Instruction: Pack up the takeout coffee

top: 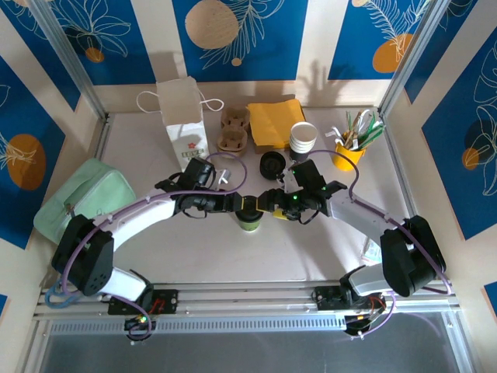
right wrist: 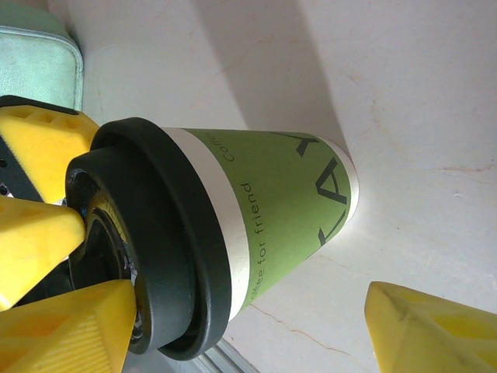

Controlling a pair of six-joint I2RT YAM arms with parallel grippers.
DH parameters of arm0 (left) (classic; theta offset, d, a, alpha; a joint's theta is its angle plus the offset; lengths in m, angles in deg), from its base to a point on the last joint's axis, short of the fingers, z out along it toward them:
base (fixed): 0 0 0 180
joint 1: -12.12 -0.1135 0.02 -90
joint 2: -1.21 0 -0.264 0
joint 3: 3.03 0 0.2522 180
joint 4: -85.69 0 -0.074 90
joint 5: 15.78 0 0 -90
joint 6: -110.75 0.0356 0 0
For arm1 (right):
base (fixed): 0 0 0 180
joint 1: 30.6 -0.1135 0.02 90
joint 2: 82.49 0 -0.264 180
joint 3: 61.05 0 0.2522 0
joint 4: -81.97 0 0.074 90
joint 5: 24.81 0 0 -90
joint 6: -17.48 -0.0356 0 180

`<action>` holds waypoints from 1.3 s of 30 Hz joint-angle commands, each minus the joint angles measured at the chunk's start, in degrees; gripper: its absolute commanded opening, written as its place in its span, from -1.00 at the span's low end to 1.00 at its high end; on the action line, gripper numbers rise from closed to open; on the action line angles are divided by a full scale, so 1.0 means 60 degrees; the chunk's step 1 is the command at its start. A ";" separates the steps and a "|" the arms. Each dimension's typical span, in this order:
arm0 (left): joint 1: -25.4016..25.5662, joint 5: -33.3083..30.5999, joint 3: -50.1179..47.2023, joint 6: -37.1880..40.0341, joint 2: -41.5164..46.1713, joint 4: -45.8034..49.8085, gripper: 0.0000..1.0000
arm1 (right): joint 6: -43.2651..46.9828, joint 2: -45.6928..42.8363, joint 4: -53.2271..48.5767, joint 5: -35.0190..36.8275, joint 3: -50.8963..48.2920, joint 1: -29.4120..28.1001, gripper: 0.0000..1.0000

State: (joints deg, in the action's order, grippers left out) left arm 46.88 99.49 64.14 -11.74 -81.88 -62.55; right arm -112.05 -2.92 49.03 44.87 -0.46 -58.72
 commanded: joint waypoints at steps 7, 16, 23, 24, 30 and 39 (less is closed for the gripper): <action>-0.0001 -0.0538 0.0022 0.0343 -0.0587 0.0702 0.07 | -0.0165 0.0408 -0.0450 0.0135 -0.0008 0.0210 0.52; -0.0005 -0.1020 -0.0148 0.0511 -0.0706 0.0847 -0.01 | -0.0092 0.0867 -0.0426 0.0006 -0.0121 0.0439 0.48; 0.0030 -0.0261 -0.0211 0.0296 -0.0504 0.0068 -0.03 | -0.0092 0.0719 -0.0396 -0.0042 -0.0043 0.0359 0.48; 0.0036 -0.0222 -0.0215 0.0297 -0.0537 0.0004 -0.03 | -0.0092 0.0674 -0.0392 -0.0025 -0.0027 0.0348 0.48; 0.0181 -0.0126 -0.0134 0.0286 -0.0566 -0.0089 -0.03 | -0.0186 0.0550 -0.0378 0.0032 0.0168 0.0222 0.48; 0.0241 -0.0254 -0.0120 0.0171 -0.0364 -0.0167 0.01 | -0.0166 0.0503 -0.0700 0.0184 0.0869 0.0005 0.49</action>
State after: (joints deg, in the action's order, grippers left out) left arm 47.41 99.84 64.62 -10.49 -83.41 -64.95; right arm -112.66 0.14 47.43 44.08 2.56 -58.23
